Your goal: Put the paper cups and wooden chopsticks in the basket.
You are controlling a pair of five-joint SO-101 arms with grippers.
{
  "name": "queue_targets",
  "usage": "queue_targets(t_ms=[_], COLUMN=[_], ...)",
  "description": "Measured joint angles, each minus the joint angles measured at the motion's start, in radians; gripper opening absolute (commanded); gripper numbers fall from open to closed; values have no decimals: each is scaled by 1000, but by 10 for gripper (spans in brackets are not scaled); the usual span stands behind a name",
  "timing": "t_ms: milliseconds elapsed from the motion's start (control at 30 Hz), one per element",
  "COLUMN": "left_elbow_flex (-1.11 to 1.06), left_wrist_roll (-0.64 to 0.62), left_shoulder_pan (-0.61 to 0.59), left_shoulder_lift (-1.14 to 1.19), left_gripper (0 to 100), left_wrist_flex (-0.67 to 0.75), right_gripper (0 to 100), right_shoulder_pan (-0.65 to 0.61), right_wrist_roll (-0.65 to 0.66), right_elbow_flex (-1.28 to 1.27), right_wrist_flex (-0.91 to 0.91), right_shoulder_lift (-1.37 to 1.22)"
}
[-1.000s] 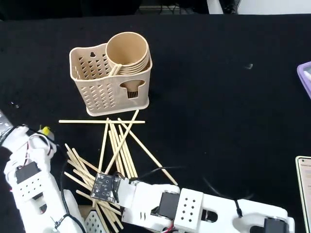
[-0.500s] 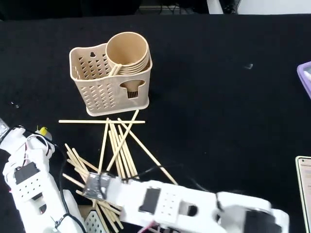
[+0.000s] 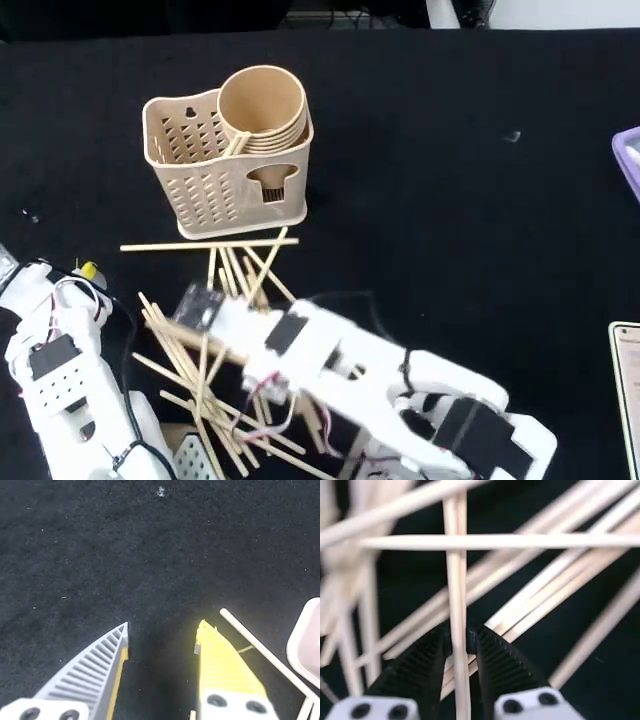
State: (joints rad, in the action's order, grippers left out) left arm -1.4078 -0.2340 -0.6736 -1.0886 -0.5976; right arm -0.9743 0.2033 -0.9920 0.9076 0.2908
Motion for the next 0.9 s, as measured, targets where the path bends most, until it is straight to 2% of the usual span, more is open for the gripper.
queue_targets(t_ms=[133, 233, 367, 733, 900], left_elbow_flex=[0, 0, 0, 0, 0], left_wrist_roll=[0, 0, 0, 0, 0], left_shoulder_pan=[0, 0, 0, 0, 0], left_shoulder_lift=[0, 0, 0, 0, 0], left_gripper=[220, 220, 220, 220, 220], left_wrist_flex=[0, 0, 0, 0, 0], right_gripper=[13, 38, 140, 132, 190], right_shoulder_pan=[120, 155, 153, 160, 83], right_wrist_roll=[57, 69, 75, 98, 12], right_elbow_flex=[44, 74, 80, 80, 78], right_wrist_flex=[2, 2, 2, 97, 183], right_shoulder_lift=[-2, -2, -2, -2, 129])
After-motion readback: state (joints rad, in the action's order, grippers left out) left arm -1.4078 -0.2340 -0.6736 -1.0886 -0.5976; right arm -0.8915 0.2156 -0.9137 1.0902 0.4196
